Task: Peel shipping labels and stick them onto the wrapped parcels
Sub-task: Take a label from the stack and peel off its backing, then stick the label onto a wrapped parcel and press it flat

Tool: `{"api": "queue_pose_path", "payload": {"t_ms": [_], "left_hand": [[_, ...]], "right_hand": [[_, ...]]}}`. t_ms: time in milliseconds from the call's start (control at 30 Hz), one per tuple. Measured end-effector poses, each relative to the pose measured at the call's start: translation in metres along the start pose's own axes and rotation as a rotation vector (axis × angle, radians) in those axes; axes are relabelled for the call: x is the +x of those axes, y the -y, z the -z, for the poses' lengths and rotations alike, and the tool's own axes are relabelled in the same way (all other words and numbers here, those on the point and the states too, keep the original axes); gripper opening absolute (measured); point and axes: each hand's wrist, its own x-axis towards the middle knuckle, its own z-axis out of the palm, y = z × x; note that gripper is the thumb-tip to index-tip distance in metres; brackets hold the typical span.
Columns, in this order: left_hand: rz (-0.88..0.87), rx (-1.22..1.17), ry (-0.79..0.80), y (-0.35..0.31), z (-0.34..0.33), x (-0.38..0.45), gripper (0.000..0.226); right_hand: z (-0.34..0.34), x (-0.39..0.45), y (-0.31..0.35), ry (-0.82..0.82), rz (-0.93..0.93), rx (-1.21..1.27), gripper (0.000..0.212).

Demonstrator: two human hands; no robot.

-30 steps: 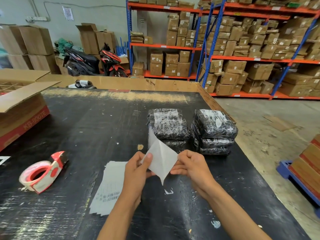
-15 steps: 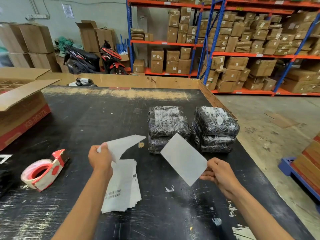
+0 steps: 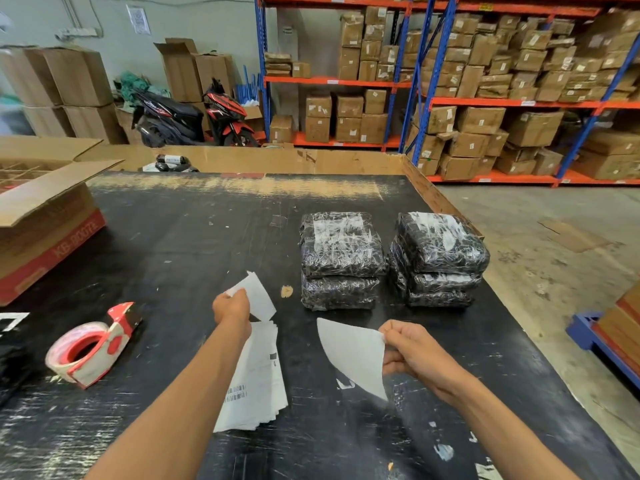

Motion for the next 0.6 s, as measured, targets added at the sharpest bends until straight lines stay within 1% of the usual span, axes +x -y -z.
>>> {"api": "queue_pose_path", "payload": {"t_ms": [67, 133, 167, 200, 267, 300, 333, 367, 400, 433, 467, 533, 600], "left_hand": [[-0.081, 0.113, 0.037, 0.002, -0.002, -0.002, 0.062], [-0.226, 0.253, 0.027, 0.002, -0.002, -0.01, 0.077], [-0.294, 0.298, 0.011, 0.003, -0.002, -0.017, 0.078], [-0.348, 0.325, -0.003, 0.004, -0.002, -0.026, 0.075], [-0.401, 0.379, -0.005, 0.009, 0.0, -0.052, 0.057], [-0.393, 0.416, 0.028, 0.014, 0.002, -0.066, 0.046], [-0.354, 0.44, 0.099, 0.02, 0.004, -0.081, 0.039], [-0.291, 0.446, 0.205, 0.025, 0.007, -0.095, 0.039], [-0.213, 0.444, 0.319, 0.03, 0.01, -0.108, 0.046], [-0.125, 0.451, 0.412, 0.033, 0.012, -0.119, 0.051], [-0.043, 0.454, 0.471, 0.036, 0.014, -0.126, 0.053], [0.065, 0.407, 0.515, 0.041, 0.016, -0.133, 0.046], [0.09, 0.337, 0.527, 0.041, 0.016, -0.136, 0.03]], "right_hand": [[-0.003, 0.001, 0.002, 0.017, 0.013, -0.019, 0.02], [-0.005, 0.003, 0.003, 0.025, 0.032, -0.046, 0.02], [-0.007, 0.004, 0.003, 0.023, 0.045, -0.068, 0.02], [-0.008, 0.004, 0.004, 0.013, 0.064, -0.09, 0.019], [-0.012, 0.006, 0.005, -0.022, 0.127, -0.131, 0.019], [-0.014, 0.007, 0.006, -0.043, 0.169, -0.154, 0.019], [-0.017, 0.007, 0.006, -0.061, 0.214, -0.181, 0.019], [-0.02, 0.007, 0.007, -0.075, 0.261, -0.21, 0.018], [-0.023, 0.006, 0.009, -0.082, 0.308, -0.24, 0.016], [-0.026, 0.005, 0.011, -0.079, 0.35, -0.272, 0.015], [-0.029, 0.003, 0.013, -0.067, 0.39, -0.305, 0.013], [-0.034, -0.001, 0.016, -0.029, 0.452, -0.383, 0.009], [-0.038, -0.005, 0.018, 0.014, 0.503, -0.493, 0.006]]}}
